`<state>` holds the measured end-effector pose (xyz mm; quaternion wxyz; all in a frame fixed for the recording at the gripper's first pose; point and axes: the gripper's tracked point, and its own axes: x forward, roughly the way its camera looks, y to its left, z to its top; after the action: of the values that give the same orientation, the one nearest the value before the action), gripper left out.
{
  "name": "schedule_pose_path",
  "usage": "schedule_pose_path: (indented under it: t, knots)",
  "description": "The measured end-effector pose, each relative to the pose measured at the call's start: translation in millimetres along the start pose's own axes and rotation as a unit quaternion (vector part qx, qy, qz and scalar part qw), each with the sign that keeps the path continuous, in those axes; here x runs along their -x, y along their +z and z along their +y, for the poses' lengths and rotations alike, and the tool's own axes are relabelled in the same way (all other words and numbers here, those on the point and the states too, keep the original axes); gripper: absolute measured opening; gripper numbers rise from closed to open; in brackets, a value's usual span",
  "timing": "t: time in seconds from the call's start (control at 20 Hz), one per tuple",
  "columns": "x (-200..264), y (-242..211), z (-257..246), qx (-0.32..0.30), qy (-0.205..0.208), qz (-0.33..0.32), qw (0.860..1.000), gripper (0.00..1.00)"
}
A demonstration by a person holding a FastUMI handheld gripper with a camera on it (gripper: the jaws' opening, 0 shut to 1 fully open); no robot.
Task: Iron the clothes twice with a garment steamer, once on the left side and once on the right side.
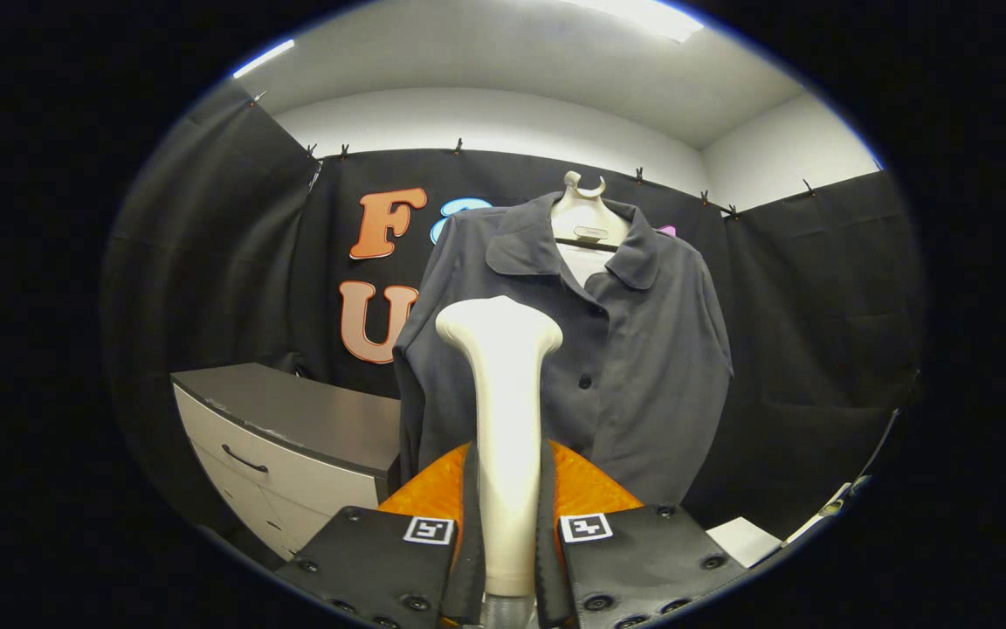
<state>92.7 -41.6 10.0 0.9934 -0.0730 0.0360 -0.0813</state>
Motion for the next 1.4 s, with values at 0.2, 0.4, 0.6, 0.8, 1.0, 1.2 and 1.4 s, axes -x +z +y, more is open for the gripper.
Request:
schedule_pose_path:
  t: [0.2, 0.4, 0.6, 0.8, 1.0, 1.2, 1.4]
  knots:
    - [-25, -2, 0, 0.002, 0.003, 0.002, 1.0, 0.3]
    - [-46, -3, 1, 0.001, 0.006, 0.006, 1.0, 0.31]
    - [-47, -5, 1, -0.003, 0.006, -0.001, 1.0, 0.3]
    - [-45, -10, 3, -0.006, 0.004, -0.001, 1.0, 0.31]
    - [-39, -25, 7, -0.004, 0.003, 0.008, 1.0, 0.31]
    - [-34, -44, 9, 0.001, 0.001, 0.019, 1.0, 0.31]
    - [-27, -67, 13, 0.002, 0.0, 0.028, 1.0, 0.3]
